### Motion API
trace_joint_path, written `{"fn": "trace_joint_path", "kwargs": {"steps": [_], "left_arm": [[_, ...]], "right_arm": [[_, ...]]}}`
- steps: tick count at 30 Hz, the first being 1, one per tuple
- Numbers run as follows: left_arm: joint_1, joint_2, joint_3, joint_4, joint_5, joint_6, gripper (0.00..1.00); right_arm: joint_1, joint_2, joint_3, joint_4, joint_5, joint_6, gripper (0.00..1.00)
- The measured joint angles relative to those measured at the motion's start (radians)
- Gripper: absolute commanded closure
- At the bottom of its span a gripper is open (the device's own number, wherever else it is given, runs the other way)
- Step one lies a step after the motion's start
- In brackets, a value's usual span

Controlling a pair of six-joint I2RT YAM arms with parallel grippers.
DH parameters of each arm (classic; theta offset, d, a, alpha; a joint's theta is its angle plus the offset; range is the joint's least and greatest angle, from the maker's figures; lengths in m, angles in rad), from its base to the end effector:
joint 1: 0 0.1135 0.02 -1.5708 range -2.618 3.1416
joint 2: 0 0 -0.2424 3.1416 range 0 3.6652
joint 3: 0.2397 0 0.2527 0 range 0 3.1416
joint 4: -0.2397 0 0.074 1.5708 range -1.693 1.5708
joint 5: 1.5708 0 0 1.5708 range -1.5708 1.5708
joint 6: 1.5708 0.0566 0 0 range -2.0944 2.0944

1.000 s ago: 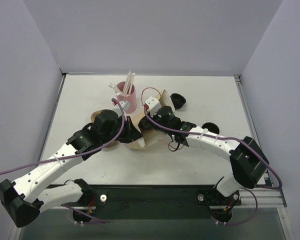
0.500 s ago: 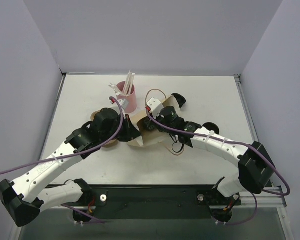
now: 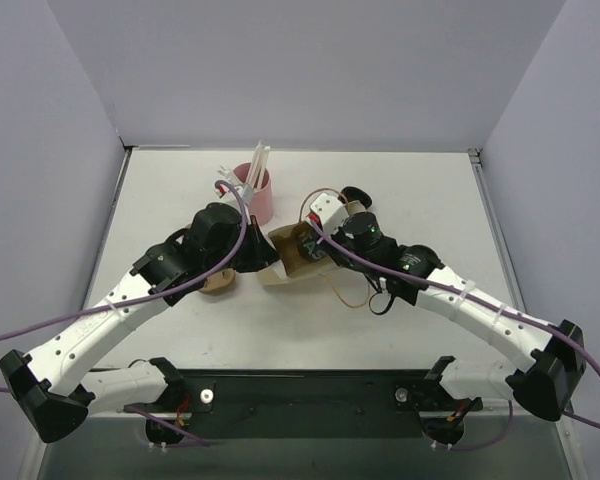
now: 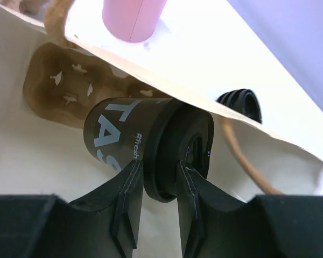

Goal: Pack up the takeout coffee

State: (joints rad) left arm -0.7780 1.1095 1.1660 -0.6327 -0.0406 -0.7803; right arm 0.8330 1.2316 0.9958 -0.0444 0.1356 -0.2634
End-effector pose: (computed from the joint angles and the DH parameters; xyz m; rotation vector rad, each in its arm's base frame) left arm 0.1891 -0.1831 0.3332 -0.0277 2.2740 -0.8345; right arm 0.2189 0.2295 0.3071 -0.8856 1.6323 0.2714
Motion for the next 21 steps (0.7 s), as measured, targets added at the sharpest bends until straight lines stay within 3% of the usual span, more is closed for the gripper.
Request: {"fn": "trace_joint_path", "kwargs": {"steps": [21], "left_arm": [[0.039, 0.095, 0.213, -0.253, -0.077, 0.004, 1.00]], "right_arm": [[0.032, -0.253, 0.342, -0.316, 0.042, -0.012, 0.91]]}}
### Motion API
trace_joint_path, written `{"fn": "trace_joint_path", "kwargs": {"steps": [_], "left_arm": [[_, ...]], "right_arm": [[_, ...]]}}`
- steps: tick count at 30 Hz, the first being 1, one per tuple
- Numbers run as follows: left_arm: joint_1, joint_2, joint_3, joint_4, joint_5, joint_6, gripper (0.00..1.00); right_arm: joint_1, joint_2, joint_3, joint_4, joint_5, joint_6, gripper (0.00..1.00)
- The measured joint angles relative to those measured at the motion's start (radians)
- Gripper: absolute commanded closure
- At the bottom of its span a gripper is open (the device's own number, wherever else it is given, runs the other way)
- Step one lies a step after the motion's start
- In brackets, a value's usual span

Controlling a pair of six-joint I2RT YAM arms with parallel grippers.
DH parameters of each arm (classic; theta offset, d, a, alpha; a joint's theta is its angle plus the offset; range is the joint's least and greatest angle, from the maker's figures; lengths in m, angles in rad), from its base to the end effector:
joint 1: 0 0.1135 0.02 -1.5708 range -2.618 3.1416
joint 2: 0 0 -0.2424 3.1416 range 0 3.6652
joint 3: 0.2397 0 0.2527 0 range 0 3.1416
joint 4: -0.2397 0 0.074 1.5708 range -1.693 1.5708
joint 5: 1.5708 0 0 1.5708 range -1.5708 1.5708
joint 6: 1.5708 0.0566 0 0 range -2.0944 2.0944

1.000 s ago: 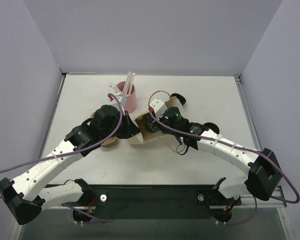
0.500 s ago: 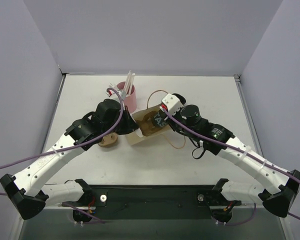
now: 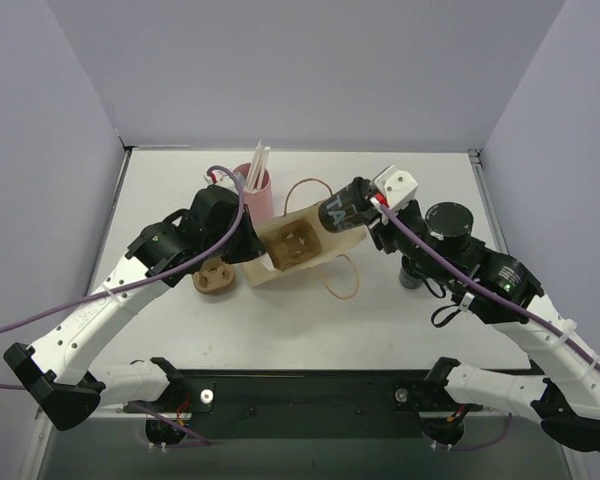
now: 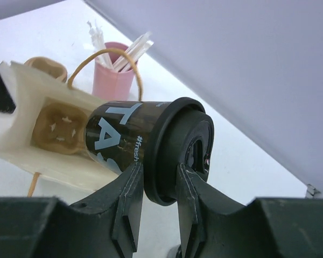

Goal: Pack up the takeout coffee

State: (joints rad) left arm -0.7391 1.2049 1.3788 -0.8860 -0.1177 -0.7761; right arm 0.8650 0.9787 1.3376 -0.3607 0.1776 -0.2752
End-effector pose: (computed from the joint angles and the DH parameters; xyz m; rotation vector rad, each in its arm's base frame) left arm 0.1990 -0.1724 0.3563 -0.1075 2.3625 -0.6426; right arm 0.1524 0.1634 0.4568 -0.7324 1.4019 0.3229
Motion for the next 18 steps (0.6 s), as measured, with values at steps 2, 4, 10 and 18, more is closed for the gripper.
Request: {"fn": "trace_joint_path", "kwargs": {"steps": [2, 4, 10, 18], "left_arm": [[0.014, 0.000, 0.000, -0.025, 0.014, 0.003, 1.00], [0.024, 0.000, 0.000, -0.047, 0.031, 0.008, 1.00], [0.048, -0.006, 0.000, -0.108, 0.111, 0.040, 1.00], [0.079, -0.067, 0.000, -0.192, 0.191, 0.083, 1.00]], "right_arm": [[0.000, 0.000, 0.035, -0.005, 0.024, -0.013, 0.91], [0.000, 0.003, 0.063, -0.012, 0.058, -0.031, 0.91], [-0.021, 0.051, 0.105, -0.042, 0.205, -0.101, 0.90], [-0.047, 0.205, 0.113, -0.115, 0.330, -0.071, 0.91]]}}
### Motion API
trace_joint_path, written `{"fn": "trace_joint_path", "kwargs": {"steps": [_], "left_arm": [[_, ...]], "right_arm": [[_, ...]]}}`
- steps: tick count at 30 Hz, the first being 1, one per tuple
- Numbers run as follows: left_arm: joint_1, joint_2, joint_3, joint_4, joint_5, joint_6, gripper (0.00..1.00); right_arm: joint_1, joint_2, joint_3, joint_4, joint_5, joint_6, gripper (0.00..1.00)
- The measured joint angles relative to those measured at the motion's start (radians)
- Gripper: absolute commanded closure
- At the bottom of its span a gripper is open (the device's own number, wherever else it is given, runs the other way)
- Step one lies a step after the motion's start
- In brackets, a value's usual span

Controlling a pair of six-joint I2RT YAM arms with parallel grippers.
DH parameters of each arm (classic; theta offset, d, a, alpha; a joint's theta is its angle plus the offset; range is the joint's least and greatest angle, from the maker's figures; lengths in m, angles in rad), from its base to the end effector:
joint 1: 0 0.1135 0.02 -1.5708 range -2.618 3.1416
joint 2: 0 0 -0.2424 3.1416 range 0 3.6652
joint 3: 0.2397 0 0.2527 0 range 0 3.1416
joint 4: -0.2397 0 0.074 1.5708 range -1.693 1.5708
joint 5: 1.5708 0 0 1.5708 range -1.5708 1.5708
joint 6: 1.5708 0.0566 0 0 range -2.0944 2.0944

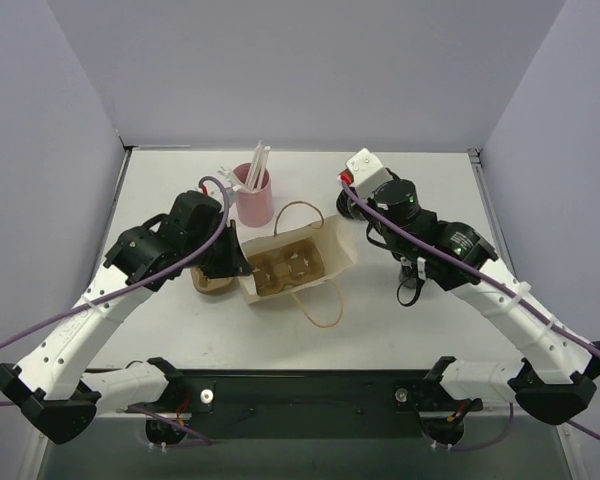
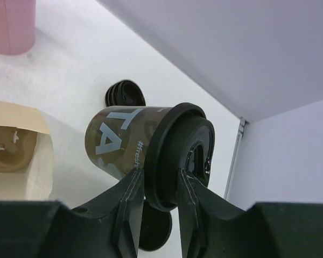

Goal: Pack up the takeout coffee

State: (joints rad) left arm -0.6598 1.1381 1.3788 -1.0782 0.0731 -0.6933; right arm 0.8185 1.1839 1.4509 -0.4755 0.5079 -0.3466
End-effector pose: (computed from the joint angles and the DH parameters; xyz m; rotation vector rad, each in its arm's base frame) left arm 0.1790 -0.1441 0.3534 -0.0068 2.5298 -0.6803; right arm 0.2048 0.1785 0.4351 -0.6427 1.6319 -0.1079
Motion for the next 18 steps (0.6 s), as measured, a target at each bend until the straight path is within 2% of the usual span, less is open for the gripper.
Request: {"fn": "trace_joint_path", "kwargs": {"steps": [3, 5, 10, 14, 18], "left_arm": [[0.008, -0.007, 0.000, -0.023, 0.012, 0.019, 1.00], [0.010, -0.006, 0.000, -0.035, 0.014, 0.030, 0.95], [0.020, -0.005, 0.005, -0.070, 0.008, 0.063, 0.72], [0.023, -0.002, 0.051, -0.099, -0.009, 0.084, 0.64], [0.026, -0.006, 0.107, -0.100, -0.022, 0.104, 0.61]], "right_arm": [[-0.004, 0.023, -0.045, -0.017, 0.031, 0.048, 0.92], [-0.011, 0.037, -0.076, -0.021, 0.050, 0.085, 0.92], [-0.022, 0.080, -0.128, -0.037, 0.104, 0.169, 0.92], [-0.035, 0.107, -0.154, -0.046, 0.128, 0.220, 0.93], [-0.052, 0.150, -0.174, -0.050, 0.141, 0.260, 0.93]]}}
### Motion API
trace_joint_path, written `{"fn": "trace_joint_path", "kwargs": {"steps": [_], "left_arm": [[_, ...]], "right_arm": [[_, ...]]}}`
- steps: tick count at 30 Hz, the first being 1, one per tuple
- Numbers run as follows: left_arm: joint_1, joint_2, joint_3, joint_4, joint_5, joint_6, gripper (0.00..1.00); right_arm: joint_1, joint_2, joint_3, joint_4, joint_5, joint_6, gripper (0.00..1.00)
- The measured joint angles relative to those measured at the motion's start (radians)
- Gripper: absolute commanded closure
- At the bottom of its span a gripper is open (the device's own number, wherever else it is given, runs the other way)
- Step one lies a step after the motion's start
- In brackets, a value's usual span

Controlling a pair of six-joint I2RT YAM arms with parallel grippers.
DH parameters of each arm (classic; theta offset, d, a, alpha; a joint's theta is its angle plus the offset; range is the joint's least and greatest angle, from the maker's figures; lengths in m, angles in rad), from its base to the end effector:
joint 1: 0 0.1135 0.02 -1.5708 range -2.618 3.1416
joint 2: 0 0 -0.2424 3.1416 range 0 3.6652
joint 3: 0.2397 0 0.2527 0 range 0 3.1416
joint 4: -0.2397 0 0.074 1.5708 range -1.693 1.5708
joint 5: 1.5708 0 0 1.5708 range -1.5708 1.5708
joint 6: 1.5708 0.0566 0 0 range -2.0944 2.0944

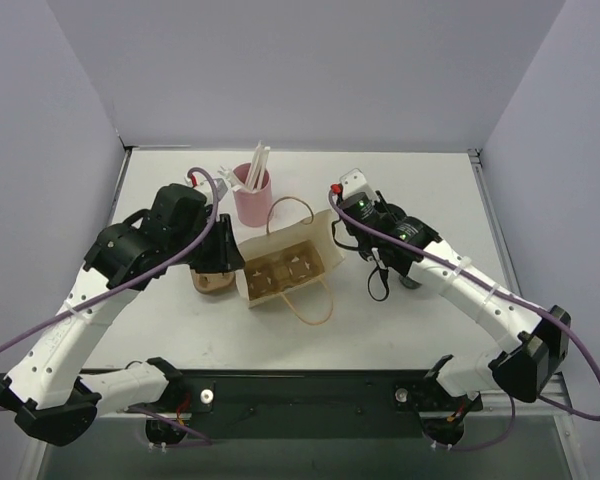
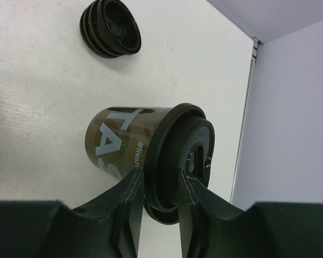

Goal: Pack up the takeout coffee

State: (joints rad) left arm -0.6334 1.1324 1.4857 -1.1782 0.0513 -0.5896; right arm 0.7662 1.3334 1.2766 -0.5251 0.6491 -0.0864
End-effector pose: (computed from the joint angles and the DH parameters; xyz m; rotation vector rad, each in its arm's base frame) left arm 0.1718 -0.1297 0.3783 0.0795 2.4893 -0.6117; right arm 0.2478 0.1910 0.3296 -0.4973 1.9732 -0.2752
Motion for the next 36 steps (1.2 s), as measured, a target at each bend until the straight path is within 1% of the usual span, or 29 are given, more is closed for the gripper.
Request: {"fn": "trace_joint_path", "kwargs": {"steps": [1, 5, 8, 18, 22, 23, 29, 36], "left_arm": [[0.001, -0.003, 0.010, 0.000, -0.002, 0.003, 0.61], [0.001, -0.021, 0.041, -0.001, -0.023, 0.010, 0.60], [0.004, -0.042, 0.057, -0.001, -0.065, 0.020, 0.56], [0.013, -0.115, 0.061, -0.027, -0.328, 0.037, 0.53], [0.020, -0.107, 0.061, -0.052, -0.413, 0.034, 0.53], [0.021, -0.105, 0.060, -0.055, -0.428, 0.033, 0.54], [0.030, -0.099, 0.015, -0.061, -0.471, 0.018, 0.55], [0.042, -0.087, -0.043, -0.059, -0.469, -0.006, 0.55]], "right_arm": [[-0.001, 0.010, -0.004, -0.001, 0.002, 0.008, 0.92], [-0.009, 0.063, -0.021, -0.018, 0.012, 0.050, 0.91], [-0.015, 0.107, -0.026, -0.043, 0.019, 0.088, 0.91], [-0.027, 0.268, -0.005, -0.156, 0.024, 0.204, 0.91], [-0.026, 0.313, 0.017, -0.182, 0.027, 0.229, 0.89], [-0.025, 0.317, 0.021, -0.187, 0.028, 0.233, 0.87], [0.004, 0.339, 0.034, -0.212, 0.044, 0.261, 0.77], [0.048, 0.346, 0.040, -0.224, 0.037, 0.289, 0.74]]}}
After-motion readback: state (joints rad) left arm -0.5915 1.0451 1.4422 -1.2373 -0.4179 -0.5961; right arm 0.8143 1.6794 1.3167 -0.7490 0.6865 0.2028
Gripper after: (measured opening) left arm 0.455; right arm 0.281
